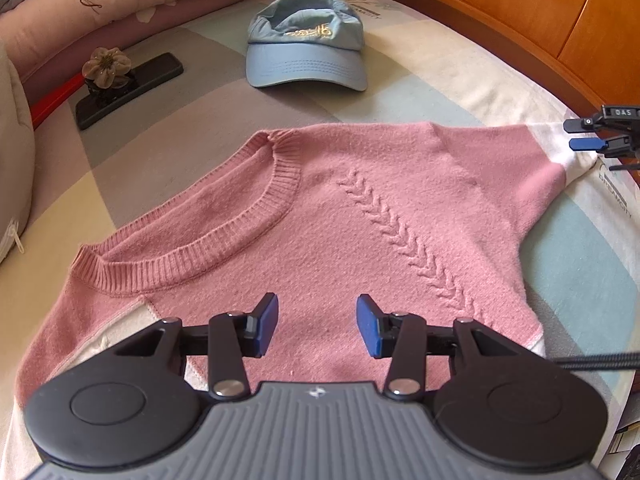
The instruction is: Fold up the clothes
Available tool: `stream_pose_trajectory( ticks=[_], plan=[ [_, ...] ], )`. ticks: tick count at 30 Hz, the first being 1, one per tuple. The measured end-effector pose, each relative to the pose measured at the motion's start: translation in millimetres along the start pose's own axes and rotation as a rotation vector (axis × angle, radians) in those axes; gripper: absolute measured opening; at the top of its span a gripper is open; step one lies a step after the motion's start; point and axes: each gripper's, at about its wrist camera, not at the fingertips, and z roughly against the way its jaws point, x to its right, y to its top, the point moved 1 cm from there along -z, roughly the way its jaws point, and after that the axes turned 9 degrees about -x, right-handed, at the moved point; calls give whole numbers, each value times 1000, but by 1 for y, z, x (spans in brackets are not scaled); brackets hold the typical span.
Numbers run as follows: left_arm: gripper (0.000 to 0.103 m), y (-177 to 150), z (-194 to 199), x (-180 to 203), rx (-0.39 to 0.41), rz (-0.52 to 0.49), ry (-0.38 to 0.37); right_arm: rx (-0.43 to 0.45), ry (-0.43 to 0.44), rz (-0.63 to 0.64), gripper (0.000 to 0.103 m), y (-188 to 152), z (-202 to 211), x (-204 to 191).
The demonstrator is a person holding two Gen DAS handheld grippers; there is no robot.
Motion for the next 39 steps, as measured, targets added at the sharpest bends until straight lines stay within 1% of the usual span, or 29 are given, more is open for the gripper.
stream_pose_trajectory(
  ticks=[3, 4, 5, 6, 8, 9, 12, 14, 16, 18, 20, 21, 22, 23, 24, 25, 26, 27, 28, 30, 32, 34, 37, 38, 39],
  plan=[
    [44, 4, -2, 5, -2, -14, -7, -67, 24, 100, 61, -14, -11, -25],
    [44, 5, -2, 7, -1, -20, -8, -91, 15, 126, 61, -19, -20, -31],
    [44, 6, -2, 9, 1, -25, -9, -101, -27, 143, 62, -23, -29, -34],
    [44, 7, -1, 11, 2, -31, -10, -91, -76, 154, 61, -25, -39, -35],
    [44, 7, 0, 13, 2, -45, -6, -33, -103, 178, 64, -24, -47, -37],
    [44, 7, 1, 15, 3, -52, -4, -23, -123, 189, 63, -22, -49, -39],
    [44, 5, 3, 14, 2, -53, 1, -32, -187, 229, 63, -26, -47, -45],
    [44, 2, 4, 13, 0, -47, 2, -42, -266, 319, 63, -42, -42, -51],
    [44, 0, 5, 12, -1, -41, 4, -29, -331, 371, 63, -55, -33, -57],
    [45, -1, 5, 11, 2, -28, 4, -32, -360, 341, 63, -58, -26, -61],
    [45, -2, 4, 12, 1, -19, 2, -9, -348, 371, 63, -62, -25, -72],
    [45, -2, 3, 12, -2, -16, -1, -10, -339, 399, 65, -63, -30, -80],
    [45, -2, 3, 13, -4, -14, -3, -32, -335, 418, 66, -64, -40, -85],
    [45, -2, 2, 15, -3, -21, -5, -49, -339, 436, 69, -65, -51, -90],
    [45, -1, 2, 17, -3, -29, -7, -48, -370, 454, 73, -66, -63, -93],
    [45, -1, 2, 18, -2, -37, -8, -44, -397, 475, 78, -67, -74, -96],
    [45, 0, 3, 20, -3, -47, -7, -30, -414, 500, 90, -65, -82, -97],
    [45, 0, 3, 21, -3, -58, -5, -18, -423, 507, 98, -62, -87, -97],
    [45, 0, 4, 22, -2, -68, -3, -15, -414, 489, 100, -58, -88, -95],
    [45, -1, 4, 21, -4, -74, 3, -25, -391, 450, 98, -55, -81, -88],
    [45, -2, 5, 17, -9, -65, 7, -47, -409, 455, 96, -59, -73, -84],
    [45, -5, 5, 13, -14, -52, 10, -46, -422, 472, 96, -69, -60, -76],
    [45, -9, 7, 7, -16, -36, 14, -84, -447, 366, 96, -70, -43, -56],
    [45, -9, 6, 5, -16, -30, 14, -87, -475, 338, 93, -69, -38, -54],
    [45, -10, 6, 4, -16, -23, 14, -76, -475, 327, 92, -70, -32, -54]
  ],
)
